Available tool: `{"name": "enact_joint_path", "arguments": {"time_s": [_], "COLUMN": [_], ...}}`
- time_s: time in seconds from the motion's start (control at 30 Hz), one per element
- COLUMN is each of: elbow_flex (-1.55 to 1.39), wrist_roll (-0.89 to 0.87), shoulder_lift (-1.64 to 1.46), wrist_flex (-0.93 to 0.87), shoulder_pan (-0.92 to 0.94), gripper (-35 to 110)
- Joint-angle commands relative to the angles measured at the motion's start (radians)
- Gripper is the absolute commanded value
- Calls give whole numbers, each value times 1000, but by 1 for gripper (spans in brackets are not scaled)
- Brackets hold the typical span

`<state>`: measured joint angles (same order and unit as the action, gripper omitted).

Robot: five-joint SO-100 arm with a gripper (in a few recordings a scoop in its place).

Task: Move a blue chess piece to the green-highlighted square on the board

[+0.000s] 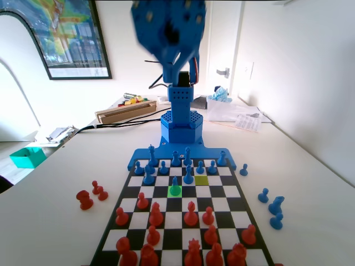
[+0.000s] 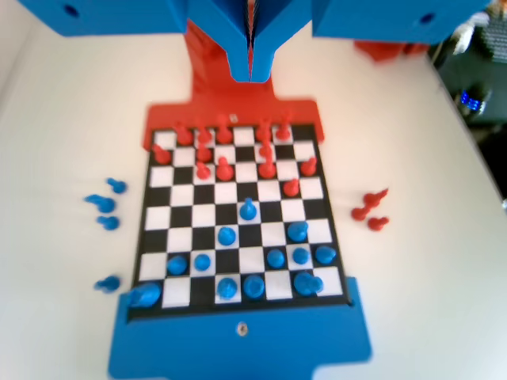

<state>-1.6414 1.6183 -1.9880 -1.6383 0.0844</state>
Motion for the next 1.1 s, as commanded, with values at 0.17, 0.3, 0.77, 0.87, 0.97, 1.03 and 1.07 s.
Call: {"name": "enact_joint_path", "arguments": {"time_s": [0.17,0.3,0.77,0.87,0.97,1.03,1.07], "elbow_flex": [38,-38,-365,-402,-443,-472,-491], "wrist_roll": [98,146,172,166,163,164,166], "shoulder_lift": [-353,-503,-857,-891,-942,-969,-979], "wrist_flex": [-178,-196,-87,-71,-41,-14,2], "shoulder_pan": [-41,-78,-137,-141,-146,-146,-144], "gripper": [1,1,1,1,1,1,1]}}
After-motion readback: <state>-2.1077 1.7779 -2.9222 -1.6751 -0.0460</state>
